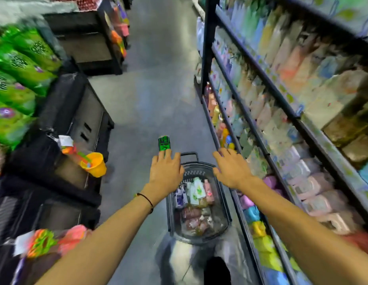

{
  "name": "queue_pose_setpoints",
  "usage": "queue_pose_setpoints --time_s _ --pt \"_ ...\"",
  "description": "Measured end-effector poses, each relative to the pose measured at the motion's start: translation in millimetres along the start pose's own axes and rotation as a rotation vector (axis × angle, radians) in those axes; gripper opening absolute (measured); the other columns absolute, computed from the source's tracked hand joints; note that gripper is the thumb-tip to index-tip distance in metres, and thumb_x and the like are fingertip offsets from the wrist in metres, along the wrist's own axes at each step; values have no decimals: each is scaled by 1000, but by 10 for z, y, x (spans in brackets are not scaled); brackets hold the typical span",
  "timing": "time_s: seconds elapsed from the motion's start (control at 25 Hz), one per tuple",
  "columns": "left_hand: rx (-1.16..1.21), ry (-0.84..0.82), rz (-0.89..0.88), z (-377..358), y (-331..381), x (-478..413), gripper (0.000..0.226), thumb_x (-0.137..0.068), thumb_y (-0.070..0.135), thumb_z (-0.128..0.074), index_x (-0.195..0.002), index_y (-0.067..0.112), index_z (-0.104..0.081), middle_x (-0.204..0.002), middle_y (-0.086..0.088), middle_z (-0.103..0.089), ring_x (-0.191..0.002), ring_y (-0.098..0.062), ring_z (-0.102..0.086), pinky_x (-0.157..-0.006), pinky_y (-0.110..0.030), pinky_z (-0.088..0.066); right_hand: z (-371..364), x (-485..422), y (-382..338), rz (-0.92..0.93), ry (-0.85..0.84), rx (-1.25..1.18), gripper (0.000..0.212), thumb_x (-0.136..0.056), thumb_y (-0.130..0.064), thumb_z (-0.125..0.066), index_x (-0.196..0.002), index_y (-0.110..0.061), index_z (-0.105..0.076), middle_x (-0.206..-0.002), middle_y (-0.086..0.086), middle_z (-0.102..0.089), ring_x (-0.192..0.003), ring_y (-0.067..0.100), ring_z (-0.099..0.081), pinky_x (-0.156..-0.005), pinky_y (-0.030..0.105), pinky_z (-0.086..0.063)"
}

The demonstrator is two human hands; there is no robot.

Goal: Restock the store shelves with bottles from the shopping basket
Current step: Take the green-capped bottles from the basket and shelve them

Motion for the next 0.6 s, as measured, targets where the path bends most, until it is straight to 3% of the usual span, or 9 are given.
queue_pose_setpoints --time_s 0.2,0.36,0.44,0.6 --pt "102 -183 117 -1027 -29 -465 45 -107 38 -35 -144 14 -40 -145 -13 -42 -129 -33 -41 -103 -43 -37 -1111 -685 411 31 -84 -124 42 -80 -23 -57 -117 -5 -63 -110 17 -61 -104 41 -60 -76 49 -54" --pt "164 -381 216 -2099 8 -741 52 -107 39 -32 -153 15 -30 -151 -11 -37 -135 -32 -37 -110 -42 -34 -2164 -1186 730 3 -112 -220 45 -87 -26 -38 -118 -3 -63 -116 17 -61 -106 39 -58 -82 50 -54" --pt "171 -463 234 -2572 21 -813 54 -107 40 -33 -154 16 -27 -154 -10 -34 -139 -32 -34 -112 -42 -33 -2610 -1277 865 -16 -139 -218 49 -83 -22 -46 -127 -4 -61 -124 16 -58 -112 38 -56 -87 49 -52" --pt "227 -540 242 -3688 15 -1123 48 -103 39 -39 -146 18 -39 -145 -7 -42 -133 -29 -39 -109 -40 -35 -3710 -1498 1096 -55 -249 -194 58 -76 -8 -71 -132 1 -58 -135 22 -58 -124 41 -56 -97 51 -51"
Point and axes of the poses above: each hand's wrist, its own x-axis away from the middle knuckle, its own z-axis out of the back of the hand, y = z × x, the point moved 5 cm from there along -x, towards the middle knuckle
